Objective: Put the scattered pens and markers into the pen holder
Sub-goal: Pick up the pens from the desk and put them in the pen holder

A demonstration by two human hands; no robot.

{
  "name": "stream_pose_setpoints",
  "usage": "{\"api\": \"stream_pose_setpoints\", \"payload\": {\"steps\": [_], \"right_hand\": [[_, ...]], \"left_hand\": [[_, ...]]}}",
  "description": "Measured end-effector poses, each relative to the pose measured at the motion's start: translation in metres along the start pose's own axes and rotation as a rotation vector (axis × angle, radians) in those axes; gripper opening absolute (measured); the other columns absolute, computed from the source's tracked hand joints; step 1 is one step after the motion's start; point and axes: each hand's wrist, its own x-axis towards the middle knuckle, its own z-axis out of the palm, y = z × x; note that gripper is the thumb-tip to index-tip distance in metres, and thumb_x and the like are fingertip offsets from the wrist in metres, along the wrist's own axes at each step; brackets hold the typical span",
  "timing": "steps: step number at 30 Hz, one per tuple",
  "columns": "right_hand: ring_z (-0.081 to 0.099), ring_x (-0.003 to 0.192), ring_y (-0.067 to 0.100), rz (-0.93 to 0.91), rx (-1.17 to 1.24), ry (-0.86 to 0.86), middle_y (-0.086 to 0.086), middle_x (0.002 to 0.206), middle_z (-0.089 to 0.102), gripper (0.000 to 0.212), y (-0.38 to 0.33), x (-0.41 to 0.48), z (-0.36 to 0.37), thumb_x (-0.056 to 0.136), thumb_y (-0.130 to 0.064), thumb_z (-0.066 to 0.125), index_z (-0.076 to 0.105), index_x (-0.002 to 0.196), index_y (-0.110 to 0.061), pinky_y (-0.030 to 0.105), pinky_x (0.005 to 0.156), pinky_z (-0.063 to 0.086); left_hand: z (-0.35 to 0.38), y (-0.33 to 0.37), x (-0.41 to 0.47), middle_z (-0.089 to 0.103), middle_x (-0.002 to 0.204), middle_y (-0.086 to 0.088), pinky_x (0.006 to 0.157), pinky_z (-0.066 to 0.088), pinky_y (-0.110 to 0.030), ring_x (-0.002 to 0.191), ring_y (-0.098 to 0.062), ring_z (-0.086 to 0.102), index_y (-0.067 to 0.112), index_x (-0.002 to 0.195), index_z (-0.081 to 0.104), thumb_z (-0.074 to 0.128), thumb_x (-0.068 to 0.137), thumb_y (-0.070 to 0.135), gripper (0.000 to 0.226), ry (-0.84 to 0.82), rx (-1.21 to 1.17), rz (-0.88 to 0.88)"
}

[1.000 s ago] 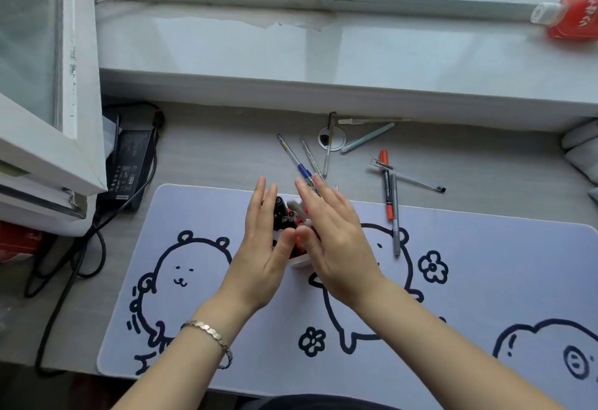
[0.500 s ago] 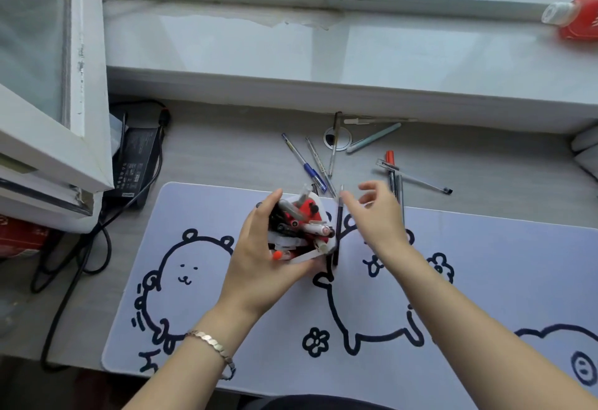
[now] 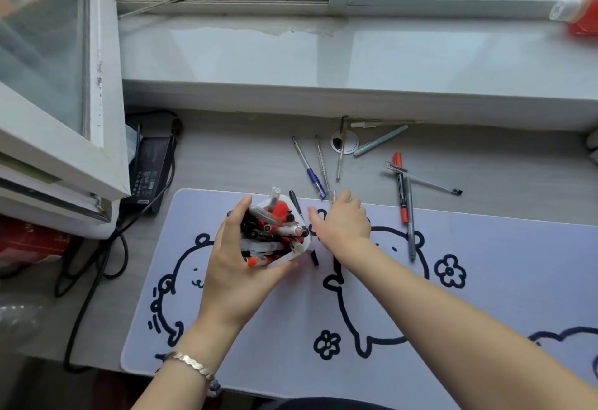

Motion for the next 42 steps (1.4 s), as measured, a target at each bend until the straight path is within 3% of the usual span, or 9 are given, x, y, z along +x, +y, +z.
{"api": "stream_pose_setpoints", "payload": {"steps": [2, 6, 15, 18, 22, 26, 33, 38, 42], "right_hand": [[0.050, 0.109, 0.033, 0.004, -0.005, -0.011, 0.017, 0.121, 0.046, 0.079, -0.007, -0.002, 0.003, 0.079, -0.061, 0.050, 0.029, 0.126, -0.001, 0.039, 0.079, 0.045], [0.044, 0.115, 0.030, -0.021, -0.133, -0.056, 0.018, 0.130, 0.039, 0.100, -0.019, -0.004, 0.017, 0.075, -0.059, 0.058, 0.010, 0.140, 0.001, 0.034, 0.082, 0.046], [0.057, 0.103, 0.036, -0.059, -0.049, -0.100, 0.020, 0.113, 0.059, 0.028, 0.003, -0.006, 0.004, 0.087, -0.008, 0.049, 0.042, 0.113, 0.001, 0.037, 0.075, 0.045], [0.060, 0.087, 0.033, -0.064, 0.177, -0.165, 0.016, 0.089, 0.064, 0.013, 0.030, -0.014, -0.024, 0.083, -0.014, 0.054, 0.057, 0.090, -0.004, 0.031, 0.065, 0.040], [0.041, 0.058, 0.022, -0.070, 0.519, -0.023, 0.005, 0.061, 0.044, 0.013, 0.062, -0.032, -0.083, 0.084, -0.018, 0.050, 0.045, 0.073, -0.012, 0.029, 0.055, 0.034], [0.045, 0.041, 0.008, -0.129, 0.908, 0.107, 0.002, 0.058, 0.043, 0.023, 0.085, -0.063, -0.131, 0.089, -0.003, 0.048, 0.045, 0.071, -0.018, 0.020, 0.040, 0.043], [0.061, 0.071, 0.015, -0.045, 1.054, 0.130, 0.013, 0.074, 0.056, 0.031, 0.105, -0.090, -0.137, 0.096, -0.016, 0.039, 0.062, 0.076, -0.012, 0.026, 0.063, 0.060], [0.065, 0.068, 0.006, -0.062, 1.080, 0.220, 0.010, 0.077, 0.057, 0.029, 0.098, -0.098, -0.138, 0.097, -0.019, 0.035, 0.060, 0.082, -0.016, 0.021, 0.061, 0.059], [0.066, 0.066, 0.007, -0.159, 1.113, 0.261, 0.008, 0.074, 0.054, 0.022, 0.081, -0.098, -0.140, 0.096, -0.014, 0.038, 0.053, 0.080, -0.016, 0.020, 0.057, 0.058]], "left_hand": [[-0.003, -0.005, -0.001, 0.050, 0.120, 0.017, 0.086, 0.048, -0.020, 0.112, -0.002, 0.052, 0.065, 0.115, 0.029, 0.086, 0.055, 0.025, 0.092, 0.007, 0.033, -0.007], [-0.011, -0.008, -0.003, 0.042, 0.109, 0.035, 0.079, 0.035, -0.009, 0.107, -0.002, 0.049, 0.052, 0.123, 0.034, 0.086, 0.054, 0.030, 0.089, 0.050, 0.118, -0.014], [-0.019, -0.012, -0.006, 0.042, 0.108, 0.035, 0.083, 0.035, -0.016, 0.108, -0.003, 0.046, 0.046, 0.126, 0.036, 0.086, 0.056, 0.027, 0.089, 0.046, 0.086, -0.059], [-0.011, -0.009, -0.001, 0.043, 0.110, 0.034, 0.079, 0.034, -0.005, 0.106, 0.000, 0.047, 0.053, 0.122, 0.036, 0.086, 0.057, 0.028, 0.086, 0.011, 0.090, -0.025], [0.007, 0.008, 0.014, 0.046, 0.111, 0.030, 0.079, 0.035, 0.003, 0.101, 0.017, 0.048, 0.061, 0.112, 0.032, 0.085, 0.058, 0.023, 0.085, -0.122, 0.061, 0.078], [0.034, 0.021, 0.034, 0.050, 0.118, 0.019, 0.095, 0.048, -0.033, 0.111, -0.011, 0.055, 0.055, 0.122, 0.035, 0.084, 0.058, 0.024, 0.087, -0.294, 0.033, 0.092], [0.061, 0.023, 0.043, 0.043, 0.122, 0.015, 0.087, 0.033, 0.002, 0.106, 0.013, 0.044, 0.059, 0.118, 0.026, 0.086, 0.057, 0.030, 0.090, -0.402, 0.087, 0.140], [0.059, 0.030, 0.042, 0.013, 0.155, 0.000, 0.109, 0.026, -0.036, 0.141, -0.021, 0.020, 0.045, 0.132, 0.028, 0.078, 0.054, 0.053, 0.093, -0.327, 0.364, 0.339], [0.079, 0.037, 0.042, 0.042, 0.143, -0.008, 0.104, 0.030, -0.043, 0.136, -0.031, 0.031, 0.034, 0.122, 0.052, 0.054, 0.069, 0.060, 0.059, -0.158, 0.452, 0.458]]}}
